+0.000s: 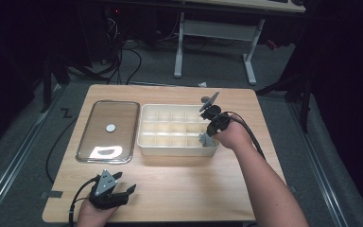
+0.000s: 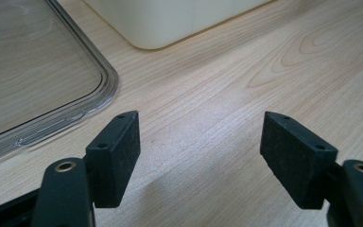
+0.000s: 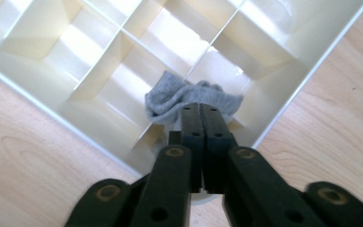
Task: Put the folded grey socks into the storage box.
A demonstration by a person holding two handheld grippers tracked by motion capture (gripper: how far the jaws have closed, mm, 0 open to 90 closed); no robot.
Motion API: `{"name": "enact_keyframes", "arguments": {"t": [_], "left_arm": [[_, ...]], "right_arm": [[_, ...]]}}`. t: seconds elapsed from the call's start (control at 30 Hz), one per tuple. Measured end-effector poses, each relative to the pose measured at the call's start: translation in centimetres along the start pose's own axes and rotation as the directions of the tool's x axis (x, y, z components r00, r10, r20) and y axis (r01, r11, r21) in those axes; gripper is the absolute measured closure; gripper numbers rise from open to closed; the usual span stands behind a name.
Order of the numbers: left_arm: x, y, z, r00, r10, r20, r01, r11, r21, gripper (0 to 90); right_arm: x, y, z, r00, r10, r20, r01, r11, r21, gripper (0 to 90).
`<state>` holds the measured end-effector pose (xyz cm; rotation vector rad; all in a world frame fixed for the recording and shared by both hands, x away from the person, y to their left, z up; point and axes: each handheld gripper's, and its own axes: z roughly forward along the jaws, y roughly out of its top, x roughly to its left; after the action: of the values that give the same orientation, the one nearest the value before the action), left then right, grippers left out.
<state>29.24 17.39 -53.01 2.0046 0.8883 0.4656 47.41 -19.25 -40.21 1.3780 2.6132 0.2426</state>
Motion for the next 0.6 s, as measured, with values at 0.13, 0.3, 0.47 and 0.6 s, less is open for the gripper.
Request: {"name": "enact_keyframes", "arguments": {"t": [0.13, 0.3, 0.47, 0.6], "left_arm": [[0.0, 0.0, 0.0, 1.0000, -0.003, -0.002, 0.003, 1.0000, 0.000, 30.0], [0.1, -0.1, 0.1, 1.0000, -0.002, -0.001, 0.002, 1.0000, 0.007, 30.0], [0.0, -0.1, 0.2, 1.0000, 0.001, 0.001, -0.001, 1.0000, 0.007, 30.0], [-0.1, -0.1, 0.2, 1.0000, 0.006, 0.003, -0.006, 0.9999, 0.009, 30.0]], "right_arm": [[0.1, 0.4, 1.3, 0.9998, 0.009, 0.016, -0.009, 0.999, 0.037, 90.0], [0.2, 0.5, 3.7, 1.0000, 0.008, 0.006, -0.009, 0.996, 0.092, 89.1], [0.3, 0.5, 5.1, 0.9998, 0.019, 0.004, -0.019, 0.991, 0.132, 90.0], [0.4, 0.7, 6.6, 0.9979, 0.063, 0.011, -0.064, 0.985, 0.162, 90.0]]}}
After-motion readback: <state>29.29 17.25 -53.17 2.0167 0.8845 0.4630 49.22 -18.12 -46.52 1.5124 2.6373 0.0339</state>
